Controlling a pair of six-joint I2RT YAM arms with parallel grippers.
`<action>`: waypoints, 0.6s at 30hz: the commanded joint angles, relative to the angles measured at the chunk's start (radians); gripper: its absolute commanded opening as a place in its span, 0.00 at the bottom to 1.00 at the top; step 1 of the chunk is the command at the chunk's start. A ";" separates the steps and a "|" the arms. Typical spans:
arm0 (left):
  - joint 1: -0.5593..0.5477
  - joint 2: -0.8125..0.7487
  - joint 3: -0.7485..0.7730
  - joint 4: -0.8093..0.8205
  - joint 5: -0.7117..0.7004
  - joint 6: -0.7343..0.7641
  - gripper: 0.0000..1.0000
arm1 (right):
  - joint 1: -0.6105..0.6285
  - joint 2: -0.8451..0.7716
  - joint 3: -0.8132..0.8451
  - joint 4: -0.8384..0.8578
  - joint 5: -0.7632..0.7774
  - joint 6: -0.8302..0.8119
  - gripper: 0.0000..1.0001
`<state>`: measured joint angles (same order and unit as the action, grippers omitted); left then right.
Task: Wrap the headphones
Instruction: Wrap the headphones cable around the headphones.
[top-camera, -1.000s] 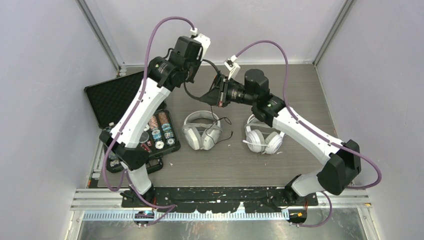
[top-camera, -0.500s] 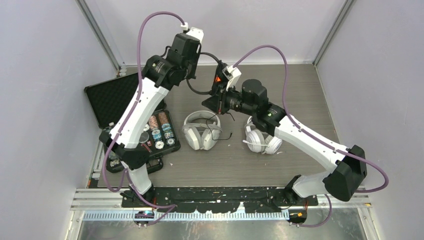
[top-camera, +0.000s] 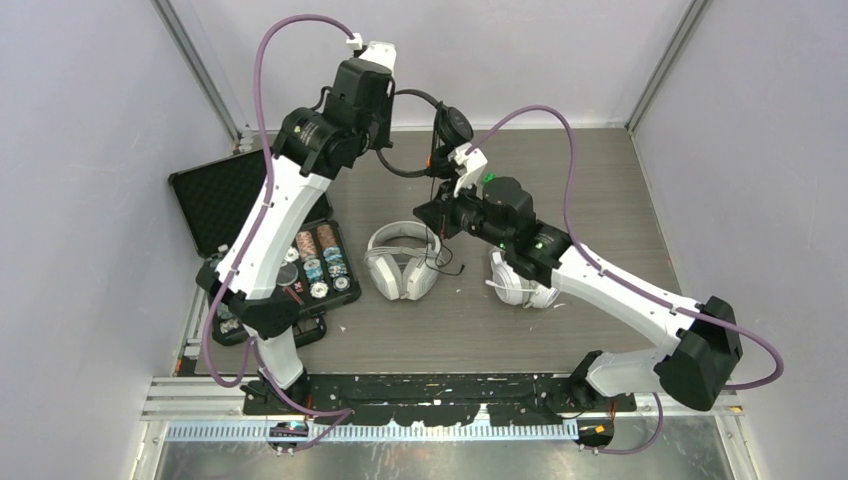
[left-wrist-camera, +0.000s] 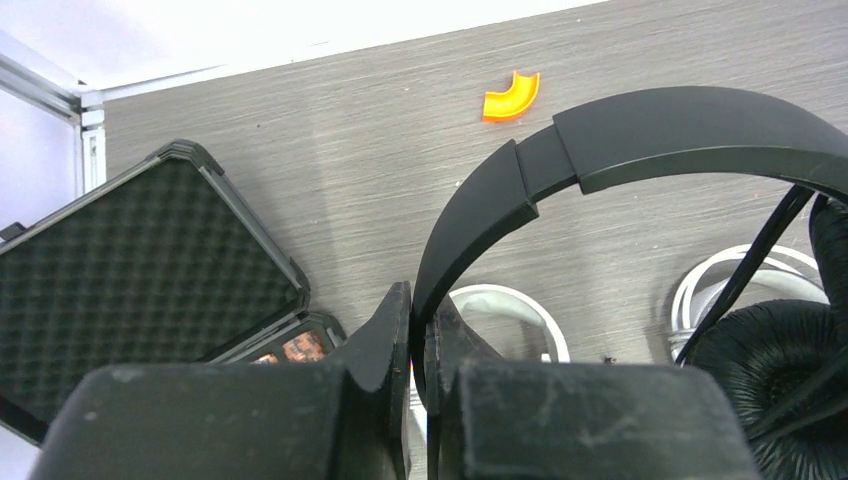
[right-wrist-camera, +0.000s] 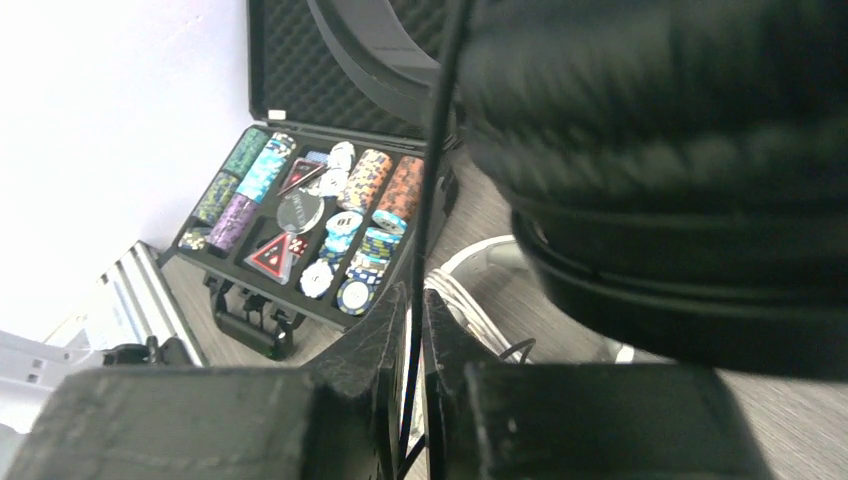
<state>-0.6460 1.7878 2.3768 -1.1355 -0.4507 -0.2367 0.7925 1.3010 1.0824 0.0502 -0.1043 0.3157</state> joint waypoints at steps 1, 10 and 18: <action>-0.002 -0.015 0.066 0.045 0.036 -0.056 0.00 | 0.005 -0.061 -0.045 0.112 0.094 -0.033 0.15; -0.002 -0.037 0.083 0.069 0.129 -0.111 0.00 | 0.004 -0.108 -0.204 0.301 0.101 -0.084 0.23; -0.002 -0.058 0.090 0.072 0.198 -0.142 0.00 | 0.004 -0.093 -0.256 0.384 0.101 -0.192 0.36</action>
<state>-0.6456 1.7889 2.4104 -1.1366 -0.3279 -0.3077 0.7948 1.2171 0.8288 0.3599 -0.0154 0.2024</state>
